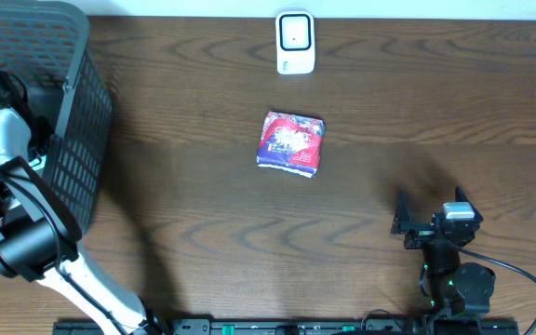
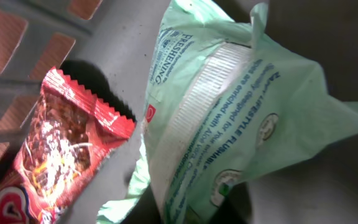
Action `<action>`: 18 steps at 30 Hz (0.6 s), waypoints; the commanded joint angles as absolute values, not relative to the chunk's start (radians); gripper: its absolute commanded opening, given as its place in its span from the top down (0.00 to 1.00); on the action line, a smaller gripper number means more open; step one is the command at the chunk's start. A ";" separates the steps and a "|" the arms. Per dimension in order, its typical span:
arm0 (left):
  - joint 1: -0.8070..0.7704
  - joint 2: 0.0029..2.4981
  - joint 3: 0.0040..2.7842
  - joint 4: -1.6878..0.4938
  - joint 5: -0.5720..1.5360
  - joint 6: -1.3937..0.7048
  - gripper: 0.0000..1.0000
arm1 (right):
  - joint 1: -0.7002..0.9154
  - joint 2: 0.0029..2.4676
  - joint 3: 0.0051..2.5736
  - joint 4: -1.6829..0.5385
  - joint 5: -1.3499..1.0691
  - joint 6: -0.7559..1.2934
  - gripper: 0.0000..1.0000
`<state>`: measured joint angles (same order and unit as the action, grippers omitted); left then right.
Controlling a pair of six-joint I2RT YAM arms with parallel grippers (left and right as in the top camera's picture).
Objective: Scan the item barcode
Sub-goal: 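Reach into the basket and grasp the green wipes pack with the left gripper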
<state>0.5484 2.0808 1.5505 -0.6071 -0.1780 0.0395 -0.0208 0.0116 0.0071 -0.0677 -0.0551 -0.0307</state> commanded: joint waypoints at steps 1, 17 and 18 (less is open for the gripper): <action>0.547 1.973 1.542 -0.619 -0.139 -0.068 0.92 | -0.007 0.006 0.005 -0.072 -0.054 -0.038 0.01; 0.511 1.333 1.542 -0.487 0.443 -0.528 0.93 | -0.007 0.006 0.005 -0.072 -0.054 -0.039 0.01; 0.490 1.308 1.542 -0.489 0.475 -0.606 0.93 | -0.007 0.006 0.005 -0.072 -0.054 -0.039 0.01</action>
<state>0.5262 1.3544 1.5330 -0.4904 0.2344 -0.4160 -0.0208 0.0120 0.0071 -0.0677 -0.0551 -0.0307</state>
